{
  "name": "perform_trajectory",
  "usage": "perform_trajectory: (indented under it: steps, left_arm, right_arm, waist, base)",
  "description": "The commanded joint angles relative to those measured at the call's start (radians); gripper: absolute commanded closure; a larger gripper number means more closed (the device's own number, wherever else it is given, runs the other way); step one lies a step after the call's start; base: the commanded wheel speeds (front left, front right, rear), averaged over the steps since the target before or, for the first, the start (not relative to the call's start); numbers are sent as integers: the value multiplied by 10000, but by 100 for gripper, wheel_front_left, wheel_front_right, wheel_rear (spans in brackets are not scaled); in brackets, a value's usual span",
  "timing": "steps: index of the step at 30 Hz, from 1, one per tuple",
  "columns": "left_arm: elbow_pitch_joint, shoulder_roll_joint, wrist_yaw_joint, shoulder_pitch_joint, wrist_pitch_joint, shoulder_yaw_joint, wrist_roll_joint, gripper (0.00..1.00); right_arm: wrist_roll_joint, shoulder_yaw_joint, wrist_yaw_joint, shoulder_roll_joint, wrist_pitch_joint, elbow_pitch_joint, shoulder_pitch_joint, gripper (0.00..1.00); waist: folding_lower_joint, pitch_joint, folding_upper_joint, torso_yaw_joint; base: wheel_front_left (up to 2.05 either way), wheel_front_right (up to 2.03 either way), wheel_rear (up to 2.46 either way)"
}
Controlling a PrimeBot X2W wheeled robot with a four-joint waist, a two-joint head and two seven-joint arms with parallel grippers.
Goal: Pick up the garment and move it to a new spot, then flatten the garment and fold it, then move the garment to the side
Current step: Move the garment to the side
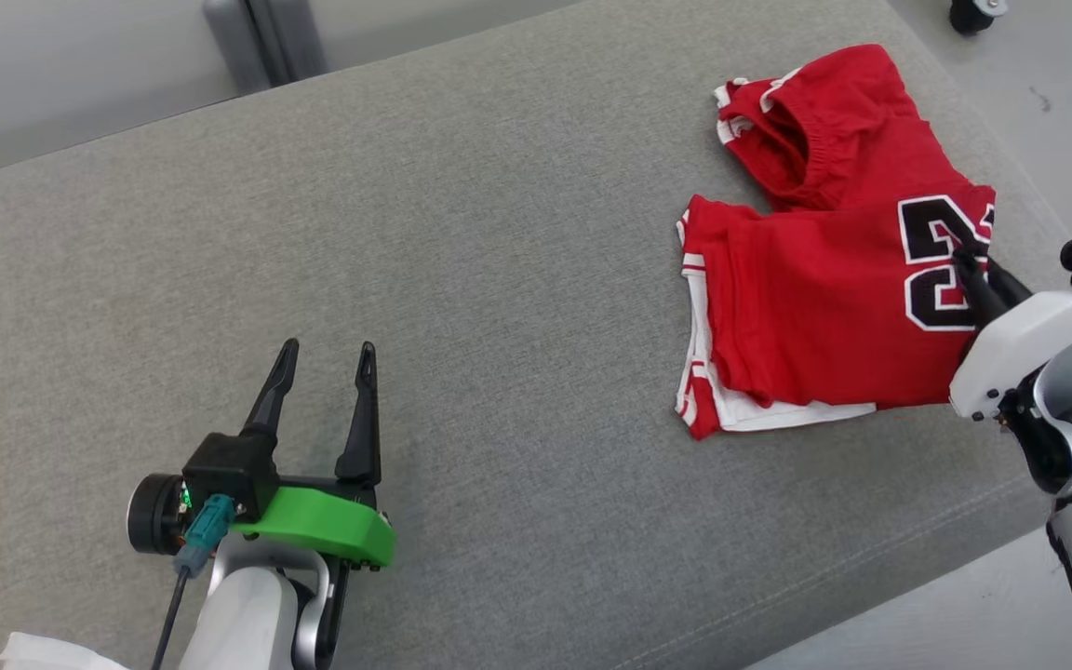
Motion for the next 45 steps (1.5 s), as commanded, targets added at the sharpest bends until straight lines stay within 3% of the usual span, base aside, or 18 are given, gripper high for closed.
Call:
perform_trajectory:
  steps: [1, 13, 24, 32, 38, 39, 40, 41, 45]
  left_arm:
    - [-27, 46, 16, 56, -30, 38, -58, 0]
    - [-223, -8, 174, 177, -30, 19, -284, 0]
    - [-427, -14, 327, 64, -30, -137, -519, 0]
    - [-453, -13, 258, -157, -28, -128, -301, 0]
    - [-473, -8, 172, -315, -30, -47, -39, 0]
    - [-473, -8, 153, -339, -30, -40, -5, 0]
    - [-466, -6, 148, -350, -30, -37, 28, 0]
    - [-465, -4, 131, -360, -30, -20, 63, 0]
    - [-414, 10, 90, -411, -30, 22, 155, 0]
  right_arm:
    - [-109, 15, -11, -99, 59, -53, -290, 100]
    - [-1157, -95, -11, -1230, 735, 788, -2453, 100]
    - [-1590, -310, -12, -2592, 1534, 1760, -3341, 100]
    - [-1843, -805, -11, -3159, 1167, 2621, -3390, 100]
    - [-2816, -1079, -12, -3420, 33, 3322, -3488, 100]
    - [-3029, -1271, -12, -3378, -158, 3524, -3575, 66]
    - [-3187, -1406, -12, -3319, -316, 3655, -3617, 48]
    - [-3423, -1667, -12, -3264, -613, 3799, -3695, 0]
    - [-4351, -2300, -12, -2889, -1622, 4257, -3813, 0]
  waist:
    - [0, -121, -1, 542]
    - [0, -137, -1, 2089]
    - [0, 188, -1, 2832]
    - [0, 697, -1, 3203]
    - [0, 1075, -1, 3342]
    - [0, 1119, -1, 3358]
    - [0, 1152, -1, 3370]
    - [0, 1185, -1, 3375]
    - [0, 1219, -1, 3356]
  base:
    - [0, 0, 0]
    - [0, 0, 0]
    - [0, 0, 0]
    - [0, 0, 0]
    - [0, 0, 0]
    - [0, 0, 0]
    - [0, 0, 0]
    - [0, 0, 0]
    - [0, 0, 0]
